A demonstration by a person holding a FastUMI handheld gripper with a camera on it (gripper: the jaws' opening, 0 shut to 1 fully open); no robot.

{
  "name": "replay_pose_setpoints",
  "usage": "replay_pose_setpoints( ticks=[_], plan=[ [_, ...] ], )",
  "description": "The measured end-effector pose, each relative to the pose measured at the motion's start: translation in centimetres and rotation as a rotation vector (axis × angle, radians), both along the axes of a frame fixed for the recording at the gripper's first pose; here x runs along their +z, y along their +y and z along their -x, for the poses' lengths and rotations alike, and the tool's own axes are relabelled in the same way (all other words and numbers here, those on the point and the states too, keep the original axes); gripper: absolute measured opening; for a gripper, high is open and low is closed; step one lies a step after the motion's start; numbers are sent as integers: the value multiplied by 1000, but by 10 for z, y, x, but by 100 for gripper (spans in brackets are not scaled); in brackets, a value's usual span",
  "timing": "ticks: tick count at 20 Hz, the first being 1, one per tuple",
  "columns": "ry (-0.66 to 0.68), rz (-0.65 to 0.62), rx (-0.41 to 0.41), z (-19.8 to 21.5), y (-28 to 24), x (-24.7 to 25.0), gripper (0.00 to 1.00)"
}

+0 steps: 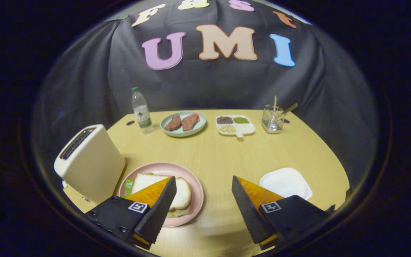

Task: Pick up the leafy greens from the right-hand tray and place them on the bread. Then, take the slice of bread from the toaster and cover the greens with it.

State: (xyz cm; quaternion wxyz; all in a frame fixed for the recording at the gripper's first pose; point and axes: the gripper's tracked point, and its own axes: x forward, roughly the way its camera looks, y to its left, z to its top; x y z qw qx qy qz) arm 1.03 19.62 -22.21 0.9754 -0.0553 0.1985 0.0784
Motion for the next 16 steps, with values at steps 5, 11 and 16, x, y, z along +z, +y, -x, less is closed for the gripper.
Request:
replay_pose_setpoints(
  ticks=[5,11,16],
  plan=[
    [-228,-64,-34,-9,-43,89,99],
    [-499,-111,-11,-7,-84,193,98],
    [-609,-94,11,-2,-109,236,98]
  ],
)
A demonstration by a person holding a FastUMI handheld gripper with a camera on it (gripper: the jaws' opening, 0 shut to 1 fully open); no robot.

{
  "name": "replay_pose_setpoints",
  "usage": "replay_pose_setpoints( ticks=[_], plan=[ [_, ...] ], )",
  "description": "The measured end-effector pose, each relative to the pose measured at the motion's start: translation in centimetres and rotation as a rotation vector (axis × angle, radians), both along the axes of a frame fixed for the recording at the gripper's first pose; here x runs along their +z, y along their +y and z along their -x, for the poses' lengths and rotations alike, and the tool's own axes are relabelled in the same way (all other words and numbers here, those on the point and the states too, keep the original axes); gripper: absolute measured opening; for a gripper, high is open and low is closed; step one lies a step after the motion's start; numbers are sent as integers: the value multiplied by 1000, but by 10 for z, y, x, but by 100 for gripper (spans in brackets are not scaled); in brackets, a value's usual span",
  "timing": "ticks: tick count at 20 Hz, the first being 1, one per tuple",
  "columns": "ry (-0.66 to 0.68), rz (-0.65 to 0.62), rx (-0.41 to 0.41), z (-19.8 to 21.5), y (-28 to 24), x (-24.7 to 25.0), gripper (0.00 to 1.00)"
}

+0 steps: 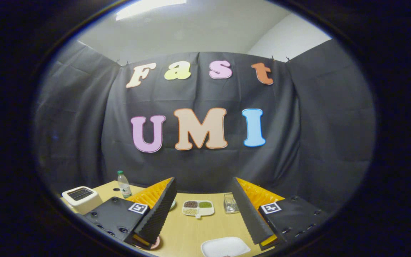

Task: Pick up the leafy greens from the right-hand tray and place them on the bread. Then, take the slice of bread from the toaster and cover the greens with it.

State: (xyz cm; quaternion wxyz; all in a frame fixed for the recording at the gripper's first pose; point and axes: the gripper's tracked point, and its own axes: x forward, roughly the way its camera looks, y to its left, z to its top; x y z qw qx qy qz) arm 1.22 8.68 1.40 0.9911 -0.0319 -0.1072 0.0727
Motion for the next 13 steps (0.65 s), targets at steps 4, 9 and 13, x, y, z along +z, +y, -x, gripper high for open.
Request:
replay_pose_setpoints(
  ticks=[4,9,13],
  plan=[
    [-28,11,2,-3,-21,6,98],
    [-21,5,17,-12,-41,6,98],
    [-16,-5,33,-17,-53,5,98]
  ],
)
